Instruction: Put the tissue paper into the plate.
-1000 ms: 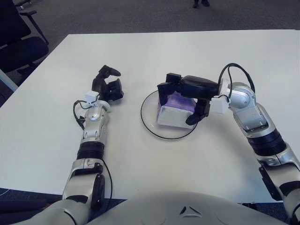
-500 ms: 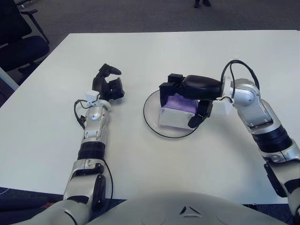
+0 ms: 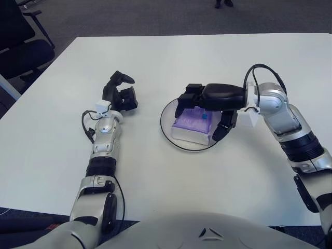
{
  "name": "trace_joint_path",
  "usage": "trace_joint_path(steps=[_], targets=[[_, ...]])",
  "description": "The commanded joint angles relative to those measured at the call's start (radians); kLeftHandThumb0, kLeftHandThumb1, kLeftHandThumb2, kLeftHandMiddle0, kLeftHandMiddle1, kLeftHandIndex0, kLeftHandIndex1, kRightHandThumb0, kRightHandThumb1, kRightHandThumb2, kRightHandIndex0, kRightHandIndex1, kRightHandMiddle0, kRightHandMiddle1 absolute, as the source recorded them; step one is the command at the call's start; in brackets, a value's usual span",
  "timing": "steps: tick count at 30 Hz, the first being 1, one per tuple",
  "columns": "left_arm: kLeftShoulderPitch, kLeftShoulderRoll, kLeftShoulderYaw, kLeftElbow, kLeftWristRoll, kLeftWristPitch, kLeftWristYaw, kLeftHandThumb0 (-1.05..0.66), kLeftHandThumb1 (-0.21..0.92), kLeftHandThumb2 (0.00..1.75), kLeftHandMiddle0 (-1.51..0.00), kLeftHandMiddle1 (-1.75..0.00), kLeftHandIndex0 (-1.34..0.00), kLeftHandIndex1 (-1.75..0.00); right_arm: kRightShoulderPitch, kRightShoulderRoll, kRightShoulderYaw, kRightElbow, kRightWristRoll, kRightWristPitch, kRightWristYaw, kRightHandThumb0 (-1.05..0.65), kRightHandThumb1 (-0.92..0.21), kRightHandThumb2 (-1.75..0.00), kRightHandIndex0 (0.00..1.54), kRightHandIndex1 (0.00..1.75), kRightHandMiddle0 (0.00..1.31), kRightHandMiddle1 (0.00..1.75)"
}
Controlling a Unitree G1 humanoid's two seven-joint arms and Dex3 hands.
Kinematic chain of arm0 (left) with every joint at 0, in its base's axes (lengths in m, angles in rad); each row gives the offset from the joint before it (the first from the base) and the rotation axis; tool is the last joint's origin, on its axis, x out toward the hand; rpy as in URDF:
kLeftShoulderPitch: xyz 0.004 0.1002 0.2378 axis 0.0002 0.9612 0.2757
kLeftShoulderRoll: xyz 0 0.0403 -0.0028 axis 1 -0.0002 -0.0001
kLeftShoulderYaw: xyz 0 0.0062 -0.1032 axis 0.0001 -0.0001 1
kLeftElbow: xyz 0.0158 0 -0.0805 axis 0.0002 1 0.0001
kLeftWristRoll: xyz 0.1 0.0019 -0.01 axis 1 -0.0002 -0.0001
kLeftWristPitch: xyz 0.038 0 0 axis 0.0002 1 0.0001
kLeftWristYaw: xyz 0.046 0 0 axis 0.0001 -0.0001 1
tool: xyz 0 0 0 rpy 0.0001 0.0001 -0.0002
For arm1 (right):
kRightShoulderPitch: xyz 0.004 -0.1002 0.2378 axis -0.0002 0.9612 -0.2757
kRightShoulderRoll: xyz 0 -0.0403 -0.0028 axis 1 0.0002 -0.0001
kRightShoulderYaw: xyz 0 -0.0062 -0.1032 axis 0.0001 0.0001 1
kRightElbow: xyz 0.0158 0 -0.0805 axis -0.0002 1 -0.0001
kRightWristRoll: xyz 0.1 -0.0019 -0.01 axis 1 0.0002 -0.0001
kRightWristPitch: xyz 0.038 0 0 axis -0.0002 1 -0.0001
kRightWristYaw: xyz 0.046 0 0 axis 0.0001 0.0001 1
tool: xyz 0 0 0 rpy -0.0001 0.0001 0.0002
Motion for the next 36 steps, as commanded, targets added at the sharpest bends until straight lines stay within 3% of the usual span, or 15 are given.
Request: trace_joint_path(steps=[1, 9, 14, 20, 30, 36], targets=[[0.196, -0.059, -0.01, 0.136, 0.008, 0.015, 0.008, -0.48, 0.32, 1.32, -1.28, -1.75, -0.61, -1.75, -0.044, -0.004, 0.007, 0.028, 0.026, -0.05, 0.015, -0.65, -0.37, -0.9, 0.0, 0.35, 0.0, 0.56], [0.198, -0.073, -0.005, 0.123, -0.02, 0.002, -0.013, -0.48, 0.33, 1.3, -1.27, -1.75, -0.6, -1.75, -0.05, 0.021, -0.017, 0.057, 0.028, -0.099, -0.034, -0.76, -0.46, -0.8, 0.0, 0.17, 0.0, 0.35], [0.199, -0.077, -0.001, 0.121, -0.027, -0.002, -0.013, -0.47, 0.33, 1.3, -1.28, -1.75, -0.6, -1.75, -0.061, 0.028, -0.032, 0.081, 0.045, -0.127, -0.055, -0.9, -0.61, -0.64, 0.0, 0.05, 0.0, 0.14], [0.196, -0.077, -0.001, 0.129, -0.032, -0.004, -0.025, -0.47, 0.36, 1.27, -1.28, -1.75, -0.58, -1.75, -0.106, 0.015, -0.055, 0.062, 0.092, -0.074, -0.033, -1.0, -0.73, -0.51, 0.0, 0.0, 0.0, 0.05], [0.194, -0.077, -0.001, 0.136, -0.028, -0.012, -0.03, -0.45, 0.4, 1.21, -1.28, -1.75, -0.54, -1.75, -0.125, 0.016, -0.073, 0.066, 0.164, 0.045, -0.009, -1.02, -0.79, -0.42, 0.0, 0.0, 0.0, 0.09], [0.194, -0.076, -0.001, 0.137, -0.027, -0.014, -0.032, -0.45, 0.41, 1.2, -1.29, -1.75, -0.54, -1.75, -0.093, 0.009, -0.143, 0.007, 0.171, 0.153, -0.064, -0.93, -0.7, -0.47, 0.08, 0.05, 0.0, 0.35]])
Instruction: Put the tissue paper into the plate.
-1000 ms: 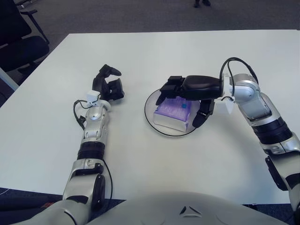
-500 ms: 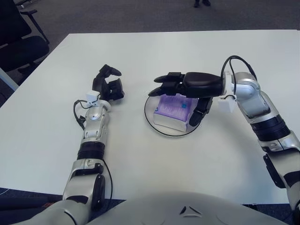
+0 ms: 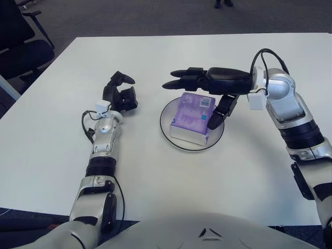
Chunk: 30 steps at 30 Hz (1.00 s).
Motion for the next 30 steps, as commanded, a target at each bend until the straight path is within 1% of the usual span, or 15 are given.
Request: trace_joint_path(steps=[1, 5, 7, 9, 10, 11, 13, 15, 17, 21, 23, 24, 26, 28, 30], targets=[[0.195, -0.075, -0.003, 0.136, -0.013, -0.013, -0.004, -0.45, 0.41, 1.2, -1.29, -1.75, -0.54, -1.75, 0.008, -0.014, -0.084, -0.067, 0.054, 0.091, -0.043, -0.89, -0.66, -0.52, 0.1, 0.07, 0.0, 0.43], [0.194, -0.075, -0.004, 0.136, -0.011, -0.011, -0.001, -0.45, 0.41, 1.2, -1.29, -1.75, -0.54, -1.75, 0.022, -0.033, -0.124, -0.11, 0.07, 0.169, -0.045, -0.81, -0.56, -0.64, 0.12, 0.12, 0.0, 0.6], [0.193, -0.075, -0.004, 0.136, -0.01, -0.01, 0.001, -0.45, 0.41, 1.2, -1.28, -1.75, -0.54, -1.75, 0.038, -0.044, -0.152, -0.137, 0.06, 0.221, -0.064, -0.75, -0.48, -0.75, 0.12, 0.2, 0.0, 0.7], [0.193, -0.076, -0.003, 0.136, -0.011, -0.01, 0.001, -0.45, 0.41, 1.2, -1.28, -1.75, -0.54, -1.75, 0.044, -0.044, -0.174, -0.139, -0.008, 0.201, -0.119, -0.71, -0.44, -0.81, 0.12, 0.26, 0.0, 0.76], [0.193, -0.076, -0.003, 0.135, -0.011, -0.01, 0.0, -0.45, 0.41, 1.2, -1.28, -1.75, -0.54, -1.75, 0.045, -0.035, -0.18, -0.125, -0.057, 0.156, -0.165, -0.7, -0.43, -0.83, 0.12, 0.29, 0.0, 0.79], [0.193, -0.076, -0.003, 0.135, -0.012, -0.01, 0.0, -0.45, 0.41, 1.2, -1.28, -1.75, -0.54, -1.75, 0.046, -0.029, -0.184, -0.116, -0.091, 0.124, -0.197, -0.7, -0.44, -0.83, 0.11, 0.35, 0.0, 0.83], [0.193, -0.076, -0.003, 0.134, -0.012, -0.009, 0.0, -0.45, 0.41, 1.2, -1.28, -1.75, -0.54, -1.75, 0.075, -0.032, -0.186, -0.068, -0.148, 0.039, -0.251, -0.71, -0.45, -0.82, 0.08, 0.45, 0.0, 0.86], [0.193, -0.077, -0.002, 0.134, -0.012, -0.01, 0.001, -0.45, 0.41, 1.2, -1.28, -1.75, -0.54, -1.75, 0.084, -0.044, -0.19, -0.039, -0.153, 0.01, -0.258, -0.72, -0.47, -0.81, 0.07, 0.5, 0.0, 0.88], [0.193, -0.078, -0.002, 0.133, -0.011, -0.01, 0.003, -0.45, 0.41, 1.2, -1.28, -1.75, -0.54, -1.75, 0.076, -0.053, -0.193, -0.033, -0.144, 0.012, -0.257, -0.73, -0.49, -0.79, 0.05, 0.58, 0.0, 0.91], [0.193, -0.078, -0.001, 0.133, -0.012, -0.011, 0.003, -0.45, 0.4, 1.21, -1.29, -1.75, -0.54, -1.75, 0.059, -0.055, -0.211, -0.001, -0.214, -0.048, -0.346, -0.74, -0.54, -0.76, 0.05, 0.68, 0.0, 0.97], [0.192, -0.078, 0.001, 0.133, -0.014, -0.01, 0.0, -0.45, 0.4, 1.22, -1.29, -1.75, -0.55, -1.75, 0.049, -0.06, -0.216, 0.03, -0.236, -0.075, -0.376, -0.74, -0.56, -0.75, 0.06, 0.74, 0.0, 0.99], [0.192, -0.078, 0.001, 0.133, -0.015, -0.009, -0.002, -0.45, 0.39, 1.22, -1.29, -1.75, -0.55, -1.75, 0.056, -0.062, -0.222, 0.041, -0.238, -0.084, -0.386, -0.74, -0.57, -0.75, 0.07, 0.75, 0.0, 1.0], [0.189, -0.076, 0.002, 0.133, -0.016, -0.008, -0.004, -0.45, 0.39, 1.23, -1.29, -1.75, -0.55, -1.75, 0.076, -0.061, -0.231, 0.051, -0.226, -0.08, -0.396, -0.72, -0.57, -0.75, 0.08, 0.8, 0.0, 1.03], [0.186, -0.074, 0.001, 0.137, -0.013, -0.01, -0.005, -0.46, 0.39, 1.23, -1.3, -1.75, -0.56, -1.75, 0.096, -0.04, -0.244, 0.039, -0.2, -0.028, -0.408, -0.69, -0.53, -0.79, 0.09, 0.85, 0.0, 1.05], [0.186, -0.073, 0.0, 0.138, -0.011, -0.013, -0.006, -0.46, 0.39, 1.23, -1.3, -1.75, -0.56, -1.75, 0.129, 0.006, -0.252, 0.026, -0.189, 0.025, -0.45, -0.65, -0.49, -0.83, 0.09, 0.89, 0.0, 1.07]])
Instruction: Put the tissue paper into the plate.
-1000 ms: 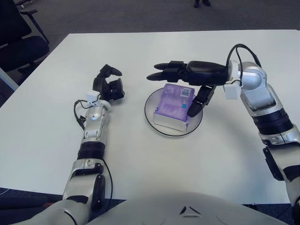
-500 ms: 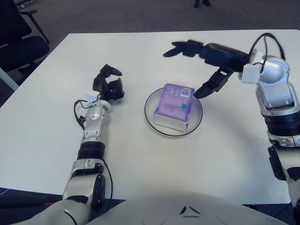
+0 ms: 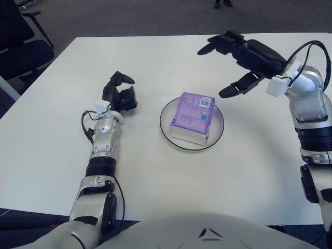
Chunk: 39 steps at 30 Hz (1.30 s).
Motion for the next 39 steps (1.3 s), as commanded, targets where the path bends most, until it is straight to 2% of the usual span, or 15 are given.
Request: trace_joint_path(steps=[1, 5, 8, 13, 18, 25, 39], targets=[[0.185, -0.072, -0.007, 0.134, -0.012, -0.009, -0.007, -0.46, 0.39, 1.23, -1.3, -1.75, -0.56, -1.75, 0.079, 0.083, -0.039, 0.001, 0.019, 0.087, -0.105, -0.62, -0.46, -0.87, 0.09, 0.91, 0.0, 1.09], [0.183, -0.072, -0.007, 0.132, -0.015, -0.004, -0.013, -0.46, 0.39, 1.23, -1.3, -1.75, -0.56, -1.75, 0.127, 0.142, -0.051, -0.001, 0.025, 0.145, -0.177, -0.51, -0.35, -1.01, 0.1, 1.0, 0.0, 1.15], [0.179, -0.07, -0.006, 0.136, -0.016, -0.006, -0.018, -0.45, 0.4, 1.22, -1.29, -1.75, -0.55, -1.75, 0.159, 0.206, -0.077, -0.005, 0.068, 0.206, -0.232, -0.47, -0.32, -1.06, 0.11, 1.04, 0.0, 1.18], [0.177, -0.069, -0.005, 0.141, -0.014, -0.011, -0.022, -0.45, 0.4, 1.21, -1.29, -1.75, -0.55, -1.75, 0.212, 0.301, -0.125, -0.054, 0.169, 0.333, -0.287, -0.44, -0.35, -1.1, 0.19, 1.13, 0.0, 1.21], [0.177, -0.068, -0.003, 0.146, -0.016, -0.011, -0.027, -0.45, 0.4, 1.21, -1.29, -1.75, -0.54, -1.75, 0.237, 0.363, -0.147, -0.088, 0.187, 0.414, -0.358, -0.41, -0.39, -1.11, 0.23, 1.17, 0.0, 1.2], [0.174, -0.062, -0.001, 0.149, -0.013, -0.022, -0.028, -0.45, 0.41, 1.2, -1.28, -1.75, -0.54, -1.75, 0.252, 0.437, -0.171, -0.106, 0.208, 0.458, -0.444, -0.33, -0.42, -1.16, 0.24, 1.24, 0.0, 1.31], [0.176, -0.061, -0.006, 0.135, -0.011, -0.038, -0.03, -0.45, 0.39, 1.22, -1.29, -1.75, -0.55, -1.75, 0.274, 0.489, -0.203, -0.092, 0.263, 0.449, -0.495, -0.24, -0.49, -1.23, 0.29, 1.36, 0.0, 1.54]])
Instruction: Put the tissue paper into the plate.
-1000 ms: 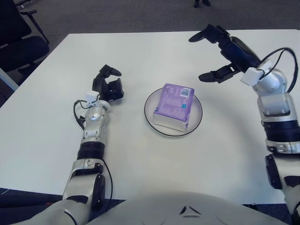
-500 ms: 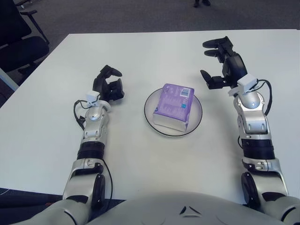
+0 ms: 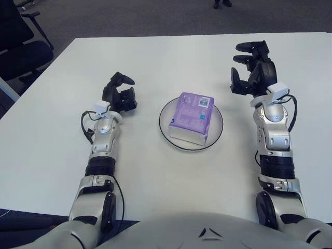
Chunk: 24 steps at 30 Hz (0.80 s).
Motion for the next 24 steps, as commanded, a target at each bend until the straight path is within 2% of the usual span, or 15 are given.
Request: trace_joint_path(steps=[1, 2, 5, 8, 11, 16, 17, 20, 24], targets=[[0.18, -0.067, -0.009, 0.11, -0.01, -0.018, -0.01, -0.45, 0.39, 1.22, -1.29, -1.75, -0.55, -1.75, 0.024, 0.017, -0.015, -0.01, 0.031, -0.005, -0.016, -0.23, -0.49, -1.23, 0.29, 1.37, 0.0, 1.55], [0.181, -0.067, -0.01, 0.109, -0.01, -0.019, -0.01, -0.45, 0.39, 1.23, -1.29, -1.75, -0.55, -1.75, 0.026, 0.018, -0.015, -0.009, 0.032, -0.007, -0.016, -0.23, -0.49, -1.23, 0.29, 1.37, 0.0, 1.56], [0.185, -0.067, -0.012, 0.101, -0.011, -0.02, -0.014, -0.46, 0.39, 1.23, -1.29, -1.75, -0.55, -1.75, 0.035, 0.021, -0.019, -0.002, 0.036, -0.014, -0.018, -0.31, -0.78, -0.76, 0.31, 1.39, 0.13, 1.68], [0.192, -0.07, -0.013, 0.085, -0.013, -0.017, -0.015, -0.46, 0.39, 1.23, -1.3, -1.75, -0.56, -1.75, 0.048, 0.027, -0.03, 0.005, 0.048, -0.016, -0.02, -0.33, -0.87, -0.6, 0.33, 1.39, 0.17, 1.73], [0.199, -0.072, -0.013, 0.06, -0.014, -0.01, -0.011, -0.46, 0.38, 1.25, -1.31, -1.75, -0.57, -1.75, 0.066, 0.036, -0.04, 0.006, 0.061, -0.009, -0.023, -0.34, -0.91, -0.54, 0.32, 1.39, 0.18, 1.74], [0.205, -0.078, -0.014, 0.035, -0.009, -0.008, 0.001, -0.47, 0.35, 1.27, -1.31, -1.75, -0.58, -1.75, 0.095, 0.044, -0.049, 0.007, 0.078, 0.0, -0.029, -0.36, -0.8, -0.68, 0.3, 1.45, 0.26, 1.75], [0.206, -0.079, -0.014, 0.029, -0.008, -0.007, 0.003, -0.47, 0.35, 1.27, -1.31, -1.75, -0.58, -1.75, 0.105, 0.047, -0.051, 0.012, 0.081, -0.004, -0.029, -0.23, -0.76, -0.71, 0.34, 1.44, 0.28, 1.75], [0.211, -0.083, -0.015, 0.016, -0.007, -0.004, 0.007, -0.47, 0.35, 1.28, -1.31, -1.75, -0.59, -1.75, 0.125, 0.054, -0.055, 0.034, 0.089, -0.019, -0.027, -0.08, -0.69, -0.77, 0.4, 1.44, 0.31, 1.75], [0.216, -0.087, -0.015, 0.002, -0.006, 0.003, 0.012, -0.47, 0.35, 1.28, -1.31, -1.75, -0.59, -1.75, 0.136, 0.056, -0.066, 0.097, 0.101, -0.045, -0.02, -0.03, -0.56, -0.92, 0.54, 1.42, 0.33, 1.75]])
